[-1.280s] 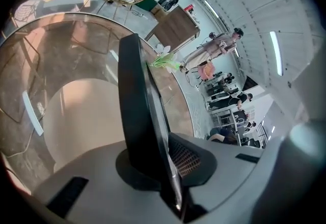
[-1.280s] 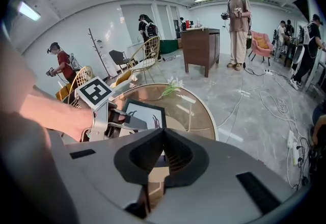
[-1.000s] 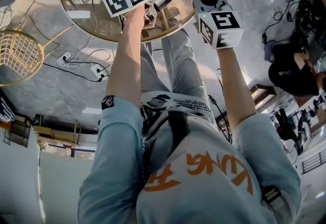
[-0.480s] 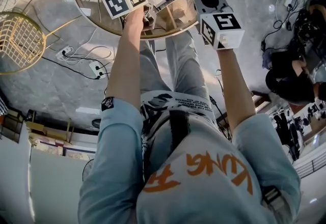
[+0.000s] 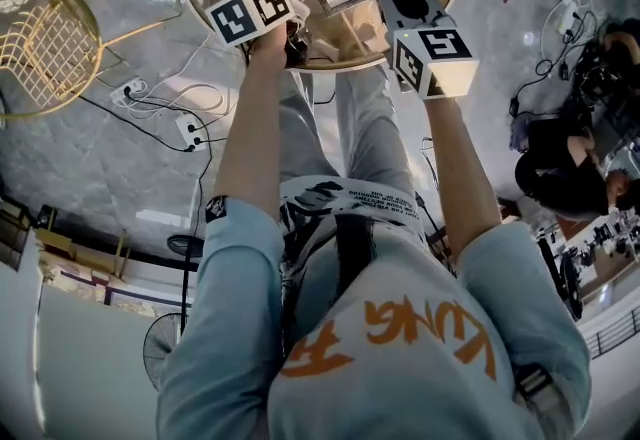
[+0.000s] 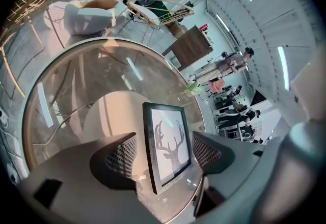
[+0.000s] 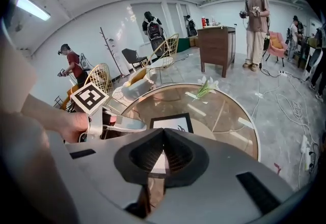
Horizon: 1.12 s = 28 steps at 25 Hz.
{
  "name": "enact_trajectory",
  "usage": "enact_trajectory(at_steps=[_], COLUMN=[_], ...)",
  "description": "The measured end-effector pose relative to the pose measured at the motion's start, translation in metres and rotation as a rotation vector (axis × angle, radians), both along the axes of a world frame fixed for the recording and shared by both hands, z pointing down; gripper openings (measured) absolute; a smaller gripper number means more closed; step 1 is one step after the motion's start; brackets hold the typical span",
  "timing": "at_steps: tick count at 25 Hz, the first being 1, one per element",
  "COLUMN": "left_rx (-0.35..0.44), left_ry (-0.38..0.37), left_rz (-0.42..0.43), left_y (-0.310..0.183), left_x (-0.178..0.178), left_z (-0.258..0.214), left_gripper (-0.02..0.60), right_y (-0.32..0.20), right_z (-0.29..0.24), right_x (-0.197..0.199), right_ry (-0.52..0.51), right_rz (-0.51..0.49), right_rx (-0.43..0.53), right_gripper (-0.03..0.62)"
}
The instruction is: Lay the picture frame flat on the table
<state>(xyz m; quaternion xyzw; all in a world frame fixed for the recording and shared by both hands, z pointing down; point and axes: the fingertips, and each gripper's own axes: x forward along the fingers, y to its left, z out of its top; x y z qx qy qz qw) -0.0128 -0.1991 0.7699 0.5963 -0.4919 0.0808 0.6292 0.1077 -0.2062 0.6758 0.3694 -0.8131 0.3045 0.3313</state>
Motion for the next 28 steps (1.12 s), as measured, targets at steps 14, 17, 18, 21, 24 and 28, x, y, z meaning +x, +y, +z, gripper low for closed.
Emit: enact_trajectory(at_steps=[14,17,18,21,24,28], left_rx=[0.197,0.260,0.283,0.334,0.366,0.429], left_ry=[0.183,0.163,0.158,0.136,0.105,0.071], left_rz=[-0.145,-0.187,-0.193,-0.163,-0.124,-0.102], left_y=[0.026,0.028,0.028,0.021,0.010,-0.013], left_x=[-0.039,-0.052,-0.054,-0.056,-0.056,-0.052], left_z=[-0.101,-0.131,-0.142,-0.167,-0.182,-0.203], left_gripper=[0.028,0.023,0.021,0.021,0.021,0.021], right_y=[0.037,0.042,0.043,0.035,0.020,-0.003], right_z=[-0.031,-0.045,-0.049,-0.063,-0.070,-0.076], right_x=[-0.084,-0.087,-0.085,-0.073,-0.064,-0.053], right_ry=[-0.066,-0.082,-0.084,-0.089,-0.095,-0.097], right_rz=[-0.014,0.021,0.036,0.071,0.106,0.172], right_rx=[0.005,0.009,0.011,0.031,0.053,0.077], right_gripper=[-0.002,-0.002,-0.002,-0.002,-0.002,-0.002])
